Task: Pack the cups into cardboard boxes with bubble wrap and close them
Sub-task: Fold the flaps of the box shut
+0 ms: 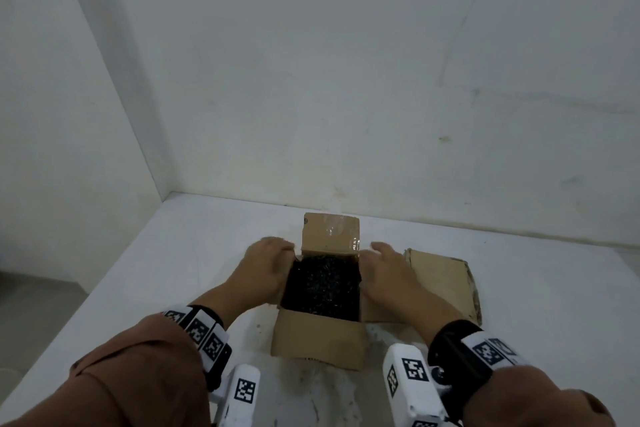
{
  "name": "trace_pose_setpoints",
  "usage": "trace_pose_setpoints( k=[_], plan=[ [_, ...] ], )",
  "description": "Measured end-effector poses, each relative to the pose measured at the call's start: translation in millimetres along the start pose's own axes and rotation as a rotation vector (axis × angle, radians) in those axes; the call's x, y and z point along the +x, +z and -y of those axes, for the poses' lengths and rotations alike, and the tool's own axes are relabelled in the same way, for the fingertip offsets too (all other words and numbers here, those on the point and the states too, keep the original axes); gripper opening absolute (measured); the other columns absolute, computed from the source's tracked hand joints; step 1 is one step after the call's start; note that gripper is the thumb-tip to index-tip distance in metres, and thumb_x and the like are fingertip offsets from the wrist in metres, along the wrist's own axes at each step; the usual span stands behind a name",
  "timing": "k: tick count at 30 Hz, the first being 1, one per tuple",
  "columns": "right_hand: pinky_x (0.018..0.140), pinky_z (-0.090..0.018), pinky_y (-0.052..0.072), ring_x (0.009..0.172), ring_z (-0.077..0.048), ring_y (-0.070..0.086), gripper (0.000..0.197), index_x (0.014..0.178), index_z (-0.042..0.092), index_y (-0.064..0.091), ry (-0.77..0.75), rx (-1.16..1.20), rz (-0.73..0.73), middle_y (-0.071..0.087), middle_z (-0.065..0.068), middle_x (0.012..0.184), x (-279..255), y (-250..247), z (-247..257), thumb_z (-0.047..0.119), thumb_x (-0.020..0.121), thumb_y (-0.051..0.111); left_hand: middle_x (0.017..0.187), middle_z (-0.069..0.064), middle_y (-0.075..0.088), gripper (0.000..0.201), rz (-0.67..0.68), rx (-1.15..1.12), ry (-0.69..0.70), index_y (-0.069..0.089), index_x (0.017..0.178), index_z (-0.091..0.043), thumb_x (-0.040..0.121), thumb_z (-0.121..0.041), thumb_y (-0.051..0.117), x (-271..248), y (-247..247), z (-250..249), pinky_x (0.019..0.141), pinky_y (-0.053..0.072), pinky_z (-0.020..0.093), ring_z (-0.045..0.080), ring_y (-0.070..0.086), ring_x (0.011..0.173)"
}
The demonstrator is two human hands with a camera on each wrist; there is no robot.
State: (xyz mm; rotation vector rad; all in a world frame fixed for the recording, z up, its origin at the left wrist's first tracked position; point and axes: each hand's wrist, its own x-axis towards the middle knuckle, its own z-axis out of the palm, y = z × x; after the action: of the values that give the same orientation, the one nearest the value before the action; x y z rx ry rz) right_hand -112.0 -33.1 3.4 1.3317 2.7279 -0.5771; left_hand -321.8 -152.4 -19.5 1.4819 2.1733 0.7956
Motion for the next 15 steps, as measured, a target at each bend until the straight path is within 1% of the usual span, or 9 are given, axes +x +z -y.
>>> trace_pose_setpoints(
  k=[1, 2, 3, 5, 7, 9, 12, 14, 15],
  plan=[
    [0.115, -0.041, 0.021, 0.139, -0.03, 0.025, 0.054, 0.14, 0.02, 0.037, 0.044, 0.081, -0.046, 0.021, -0.01, 0.153, -2, -3, -2, 0.025, 0.089, 0.051, 0.138, 0.009, 0.047, 0.048, -0.049, 0.028, -0.096, 0.051, 0.132, -0.012, 0.085, -0.006, 0.057, -1, -2, 4, 0.11, 0.033, 0.036, 0.025, 0.042, 0.128],
    [0.115, -0.037, 0.023, 0.139, -0.029, 0.025, 0.054, 0.141, 0.018, 0.036, 0.093, 0.15, -0.053, 0.021, -0.012, 0.152, -4, -6, -4, 0.02, 0.088, 0.051, 0.142, 0.011, 0.044, 0.05, -0.078, 0.025, -0.212, 0.047, 0.135, -0.014, 0.086, -0.009, 0.055, -2, -4, 9, 0.108, 0.034, 0.037, 0.027, 0.041, 0.13],
    [0.113, -0.034, 0.026, 0.139, -0.028, 0.027, 0.057, 0.141, 0.016, 0.034, 0.142, 0.213, -0.039, 0.019, -0.012, 0.152, -6, -9, -5, 0.015, 0.087, 0.051, 0.143, 0.012, 0.042, 0.051, -0.094, -0.04, -0.334, 0.043, 0.138, -0.015, 0.089, -0.013, 0.054, -4, -6, 12, 0.102, 0.039, 0.039, 0.03, 0.042, 0.129],
    [0.105, -0.029, 0.033, 0.136, -0.028, 0.032, 0.061, 0.143, 0.016, 0.031, 0.216, 0.29, -0.009, 0.017, -0.011, 0.152, -11, -13, -7, 0.009, 0.085, 0.05, 0.137, 0.015, 0.044, 0.053, -0.125, -0.263, -0.512, 0.036, 0.142, -0.015, 0.091, -0.018, 0.051, -9, -11, 15, 0.083, 0.048, 0.04, 0.034, 0.05, 0.118],
    [0.096, -0.026, 0.035, 0.135, -0.028, 0.033, 0.062, 0.144, 0.015, 0.029, 0.255, 0.317, 0.012, 0.017, -0.013, 0.152, -15, -17, -9, 0.008, 0.086, 0.048, 0.124, 0.017, 0.049, 0.051, -0.161, -0.449, -0.581, 0.037, 0.139, -0.013, 0.09, -0.01, 0.05, -13, -17, 14, 0.068, 0.052, 0.037, 0.033, 0.055, 0.102],
    [0.086, -0.024, 0.036, 0.128, -0.03, 0.04, 0.061, 0.144, 0.015, 0.029, 0.278, 0.338, 0.013, 0.022, -0.016, 0.15, -18, -18, -12, 0.007, 0.086, 0.048, 0.118, 0.017, 0.053, 0.045, -0.182, -0.601, -0.55, 0.044, 0.132, -0.009, 0.088, -0.005, 0.051, -16, -23, 7, 0.06, 0.05, 0.033, 0.028, 0.057, 0.089],
    [0.08, -0.024, 0.036, 0.119, -0.033, 0.046, 0.061, 0.143, 0.017, 0.031, 0.276, 0.387, -0.013, 0.032, -0.018, 0.142, -25, -19, -12, 0.003, 0.085, 0.046, 0.111, 0.017, 0.06, 0.028, -0.126, -0.715, -0.379, 0.053, 0.119, -0.007, 0.091, -0.011, 0.057, -26, -28, -15, 0.062, 0.052, 0.032, 0.024, 0.061, 0.085],
    [0.077, -0.024, 0.036, 0.115, -0.033, 0.048, 0.062, 0.141, 0.018, 0.034, 0.246, 0.423, -0.052, 0.038, -0.018, 0.137, -27, -19, -9, 0.0, 0.083, 0.046, 0.109, 0.014, 0.061, 0.022, -0.025, -0.657, -0.25, 0.056, 0.114, -0.011, 0.092, -0.017, 0.058, -31, -24, -28, 0.069, 0.055, 0.031, 0.022, 0.063, 0.087],
    [0.076, -0.024, 0.036, 0.114, -0.032, 0.049, 0.062, 0.141, 0.018, 0.035, 0.225, 0.438, -0.078, 0.041, -0.017, 0.134, -27, -17, -8, -0.001, 0.082, 0.046, 0.11, 0.009, 0.062, 0.021, 0.026, -0.549, -0.19, 0.057, 0.114, -0.015, 0.093, -0.018, 0.056, -33, -20, -31, 0.073, 0.055, 0.028, 0.019, 0.064, 0.091]
  ],
)
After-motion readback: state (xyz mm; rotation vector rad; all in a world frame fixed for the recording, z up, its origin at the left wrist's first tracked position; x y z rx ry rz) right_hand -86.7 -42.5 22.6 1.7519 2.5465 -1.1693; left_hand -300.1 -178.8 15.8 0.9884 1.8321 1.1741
